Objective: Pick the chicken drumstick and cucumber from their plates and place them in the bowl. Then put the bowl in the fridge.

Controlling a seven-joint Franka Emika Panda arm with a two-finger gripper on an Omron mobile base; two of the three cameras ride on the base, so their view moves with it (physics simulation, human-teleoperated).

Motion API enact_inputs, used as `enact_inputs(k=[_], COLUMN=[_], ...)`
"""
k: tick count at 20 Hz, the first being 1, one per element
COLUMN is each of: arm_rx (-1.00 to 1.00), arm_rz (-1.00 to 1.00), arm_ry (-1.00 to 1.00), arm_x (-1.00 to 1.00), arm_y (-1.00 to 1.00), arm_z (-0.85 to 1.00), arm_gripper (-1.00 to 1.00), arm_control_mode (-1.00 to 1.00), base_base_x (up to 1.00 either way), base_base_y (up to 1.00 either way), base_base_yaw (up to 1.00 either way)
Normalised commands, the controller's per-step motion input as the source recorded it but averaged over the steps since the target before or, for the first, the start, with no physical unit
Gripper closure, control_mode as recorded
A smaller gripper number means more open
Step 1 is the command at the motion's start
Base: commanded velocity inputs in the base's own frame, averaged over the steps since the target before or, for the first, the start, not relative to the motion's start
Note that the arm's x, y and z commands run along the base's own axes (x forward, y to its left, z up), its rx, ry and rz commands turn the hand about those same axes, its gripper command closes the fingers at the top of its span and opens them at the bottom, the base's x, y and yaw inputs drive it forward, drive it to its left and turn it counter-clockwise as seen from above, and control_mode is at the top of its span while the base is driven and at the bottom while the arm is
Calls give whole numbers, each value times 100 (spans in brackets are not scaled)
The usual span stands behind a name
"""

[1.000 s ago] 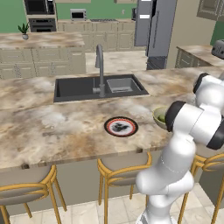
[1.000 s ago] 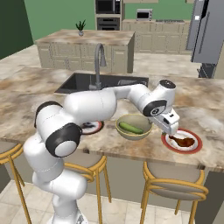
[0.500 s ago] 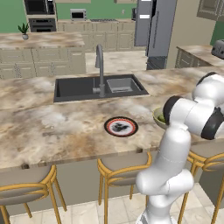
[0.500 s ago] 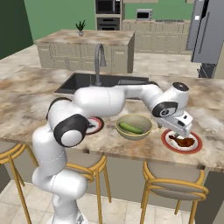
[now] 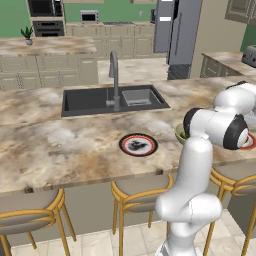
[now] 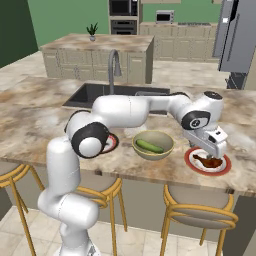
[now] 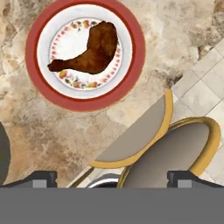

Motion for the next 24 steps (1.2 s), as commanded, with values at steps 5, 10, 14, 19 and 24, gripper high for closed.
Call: enact_inputs(k=[5,10,14,19,24], arm_rx=[0,0,-2,-10,-14], arm_rz=[-24,-6,42,93,98], arm_ry=[10,-8,-13,-7,-3], arm_x=[2,0,3,0,0], arm_y=[-7,0,-1,-7,-3], arm_z=[-11,-17,-14,-17,-16], arm_gripper=[-100,-100,-100,-100,-100], arm_control_mode=[-100,-100,-100,-100,-100], base_base_x=[0,0,0,0,0], base_base_y=[0,0,0,0,0], base_base_yaw=[0,0,0,0,0])
